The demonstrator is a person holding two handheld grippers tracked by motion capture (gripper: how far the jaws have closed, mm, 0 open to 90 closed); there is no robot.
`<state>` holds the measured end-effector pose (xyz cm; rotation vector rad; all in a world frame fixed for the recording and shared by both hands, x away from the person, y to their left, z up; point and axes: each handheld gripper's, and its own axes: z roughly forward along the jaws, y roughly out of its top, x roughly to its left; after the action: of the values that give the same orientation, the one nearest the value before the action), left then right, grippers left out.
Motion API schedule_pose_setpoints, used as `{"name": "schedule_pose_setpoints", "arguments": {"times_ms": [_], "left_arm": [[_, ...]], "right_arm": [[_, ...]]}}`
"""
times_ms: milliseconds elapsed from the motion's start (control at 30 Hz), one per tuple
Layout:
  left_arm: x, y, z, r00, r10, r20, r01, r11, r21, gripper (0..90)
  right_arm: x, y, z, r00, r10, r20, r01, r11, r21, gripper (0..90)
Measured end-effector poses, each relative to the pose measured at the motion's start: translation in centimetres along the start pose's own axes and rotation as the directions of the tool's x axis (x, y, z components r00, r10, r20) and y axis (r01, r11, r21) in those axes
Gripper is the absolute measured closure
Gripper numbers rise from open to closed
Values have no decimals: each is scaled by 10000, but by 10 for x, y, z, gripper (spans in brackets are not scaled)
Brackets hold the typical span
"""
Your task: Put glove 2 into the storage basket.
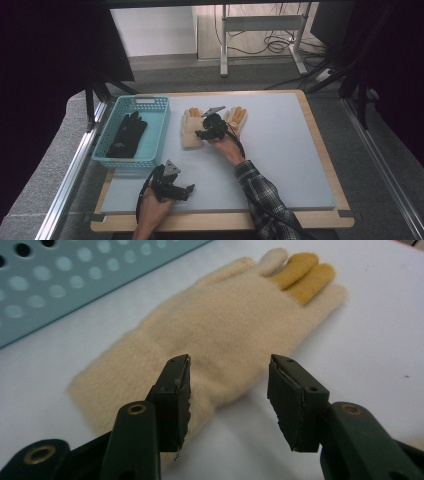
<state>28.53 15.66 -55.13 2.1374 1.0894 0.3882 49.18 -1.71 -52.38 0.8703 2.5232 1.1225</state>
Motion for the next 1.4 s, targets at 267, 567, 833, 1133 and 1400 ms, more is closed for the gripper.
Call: {"name": "schedule_pose_setpoints", "arguments": {"times_ms": [267, 567, 833, 1133, 1400], "left_arm": [[0, 0, 0, 10000, -2, 2, 2, 10000, -1, 16], [0, 0, 0, 10000, 0, 3, 0, 10000, 1, 16], [0, 0, 0, 10000, 7, -8, -7, 10000, 10, 16], [0, 0, 0, 10000, -11, 2, 11, 10000, 2, 16], [0, 0, 0, 10000, -12, 4, 12, 10000, 2, 16]], "right_arm": [[4, 1, 12, 9990, 435, -53, -431, 9978, 510, 831], [0, 4, -3, 9971, 702, -282, -697, 9974, 179, 891], [12, 15, -33, 9989, 212, -409, -219, 9996, -167, 891], [7, 5, -41, 9983, 326, -484, -323, 9995, 59, 610], [9, -2, 6, 9982, -421, -416, 435, 9985, 323, 348]]}}
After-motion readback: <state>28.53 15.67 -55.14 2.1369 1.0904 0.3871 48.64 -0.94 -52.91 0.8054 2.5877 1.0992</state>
